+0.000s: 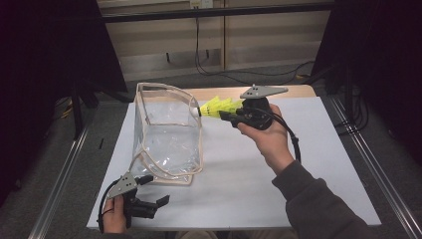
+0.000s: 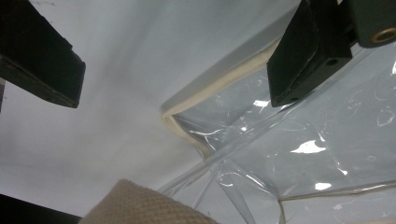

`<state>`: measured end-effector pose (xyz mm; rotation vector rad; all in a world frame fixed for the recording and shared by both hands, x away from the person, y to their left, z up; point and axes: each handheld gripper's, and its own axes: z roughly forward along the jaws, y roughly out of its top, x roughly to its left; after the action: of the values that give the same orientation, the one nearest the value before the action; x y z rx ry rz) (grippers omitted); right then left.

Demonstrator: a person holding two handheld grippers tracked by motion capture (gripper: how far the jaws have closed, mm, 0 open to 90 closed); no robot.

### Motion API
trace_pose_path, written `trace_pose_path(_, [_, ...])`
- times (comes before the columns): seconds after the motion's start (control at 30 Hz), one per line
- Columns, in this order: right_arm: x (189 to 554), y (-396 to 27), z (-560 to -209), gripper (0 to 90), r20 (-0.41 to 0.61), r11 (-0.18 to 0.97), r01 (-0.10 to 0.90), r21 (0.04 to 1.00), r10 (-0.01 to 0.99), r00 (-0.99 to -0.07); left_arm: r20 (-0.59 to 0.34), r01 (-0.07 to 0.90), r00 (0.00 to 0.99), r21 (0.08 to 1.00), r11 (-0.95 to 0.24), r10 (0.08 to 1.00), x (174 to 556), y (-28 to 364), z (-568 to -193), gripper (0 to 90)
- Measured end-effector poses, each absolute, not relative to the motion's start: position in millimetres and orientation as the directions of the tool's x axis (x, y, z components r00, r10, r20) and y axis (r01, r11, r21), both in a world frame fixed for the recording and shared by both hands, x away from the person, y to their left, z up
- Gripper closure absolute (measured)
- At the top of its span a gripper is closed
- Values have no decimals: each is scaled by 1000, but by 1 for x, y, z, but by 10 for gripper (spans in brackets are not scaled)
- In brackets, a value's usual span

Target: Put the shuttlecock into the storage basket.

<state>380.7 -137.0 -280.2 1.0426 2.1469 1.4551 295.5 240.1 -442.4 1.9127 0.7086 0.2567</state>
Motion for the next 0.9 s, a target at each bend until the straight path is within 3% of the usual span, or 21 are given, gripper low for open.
trace_pose_path(0.4, [382, -141, -274, 815, 118, 194, 379, 905, 741, -661, -135, 359, 804, 887, -292, 578, 295, 240, -442, 40])
trace_pose_path(0.9, [381, -102, -266, 815, 85, 240, 347, 907, 701, -708, -138, 361, 806, 885, -293, 576, 295, 240, -443, 39])
